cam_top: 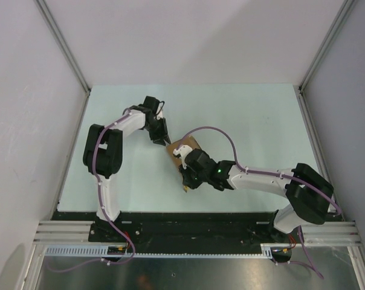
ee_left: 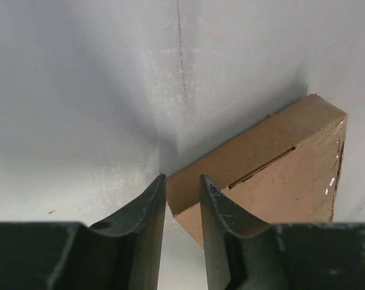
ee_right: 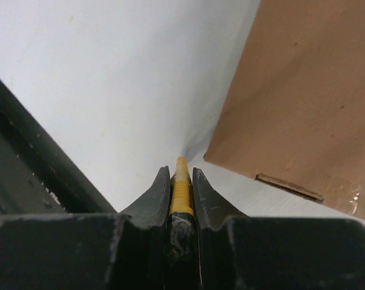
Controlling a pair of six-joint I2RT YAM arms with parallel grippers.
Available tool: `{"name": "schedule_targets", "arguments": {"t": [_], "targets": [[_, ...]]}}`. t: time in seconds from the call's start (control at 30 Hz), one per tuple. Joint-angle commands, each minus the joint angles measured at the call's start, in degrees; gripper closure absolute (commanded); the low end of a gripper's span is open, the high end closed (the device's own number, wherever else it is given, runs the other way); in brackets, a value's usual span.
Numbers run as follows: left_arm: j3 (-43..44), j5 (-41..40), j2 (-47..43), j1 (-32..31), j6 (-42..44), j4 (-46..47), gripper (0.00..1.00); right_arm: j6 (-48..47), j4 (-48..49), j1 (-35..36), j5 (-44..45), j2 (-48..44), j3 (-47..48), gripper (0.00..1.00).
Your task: Unpack the express box
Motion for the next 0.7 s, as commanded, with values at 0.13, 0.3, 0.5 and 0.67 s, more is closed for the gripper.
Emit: {"name": "schedule_targets", "arguments": {"t": [0.13,0.3,0.5,0.67], "targets": [[-1.22,5.54,-1.08,-1.04,3.05,-0.06,0.66,2.25,1.34,0.07,15.56,-1.06,2.05,1.0],[-4.12,5.36,-2.84,-2.54,2.96,0.11,0.68,4.97,-0.68,-0.81,22.76,-1.41,1.97,1.0],[-6.59,4.04,-5.12,-2.72,4.98,0.12,0.68,5.06,-3.93,-4.41,27.78,-3.43,1.97,1.0],[-5.45,7.03,-5.3,-4.12,6.03,0.64,0.67,3.66,-3.15,-9.95,26.46,-2.56,1.88,1.0]]}}
